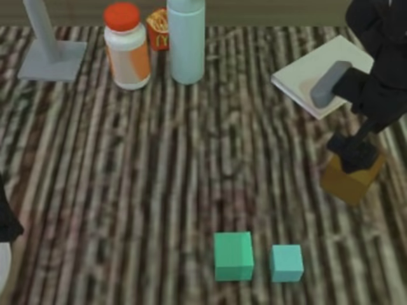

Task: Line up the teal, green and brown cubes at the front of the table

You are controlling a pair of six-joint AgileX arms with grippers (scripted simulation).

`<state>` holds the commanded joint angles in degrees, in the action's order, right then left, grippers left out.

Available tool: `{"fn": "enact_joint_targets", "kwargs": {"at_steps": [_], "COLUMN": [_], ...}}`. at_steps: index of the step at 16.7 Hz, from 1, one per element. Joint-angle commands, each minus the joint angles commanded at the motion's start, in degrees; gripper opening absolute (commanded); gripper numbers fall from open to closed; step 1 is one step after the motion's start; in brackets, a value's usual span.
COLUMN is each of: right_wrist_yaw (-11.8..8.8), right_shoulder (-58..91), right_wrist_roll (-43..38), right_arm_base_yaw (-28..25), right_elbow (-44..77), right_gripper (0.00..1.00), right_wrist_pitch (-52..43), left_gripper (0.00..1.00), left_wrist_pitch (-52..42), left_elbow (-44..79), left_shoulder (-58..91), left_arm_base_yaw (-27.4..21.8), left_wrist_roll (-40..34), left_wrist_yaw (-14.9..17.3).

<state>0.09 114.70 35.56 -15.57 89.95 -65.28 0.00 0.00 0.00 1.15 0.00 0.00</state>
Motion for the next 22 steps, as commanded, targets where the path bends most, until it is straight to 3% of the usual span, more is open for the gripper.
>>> {"fn": "enact_joint_targets", "kwargs": {"at_steps": [8, 13, 22], "right_wrist_yaw": [0.0, 0.0, 0.0], "right_shoulder": [5.8, 6.6, 6.6], "right_wrist_roll": [-0.2, -0.2, -0.2], "right_arm_base_yaw": [-0.3, -0.4, -0.4], "right_elbow": [-10.1, -11.3, -11.3], "right_gripper": [1.00, 1.00, 0.32], "right_wrist_pitch": [16.3, 18.0, 18.0], "left_gripper": [1.00, 1.00, 1.00], "left_wrist_pitch": [0.0, 0.0, 0.0], "left_elbow": [0.0, 0.0, 0.0], "left_shoulder": [0.0, 0.0, 0.0], "left_arm_base_yaw": [0.0, 0.0, 0.0], "left_wrist_roll": [0.0, 0.0, 0.0], "left_wrist_yaw": [0.0, 0.0, 0.0]}}
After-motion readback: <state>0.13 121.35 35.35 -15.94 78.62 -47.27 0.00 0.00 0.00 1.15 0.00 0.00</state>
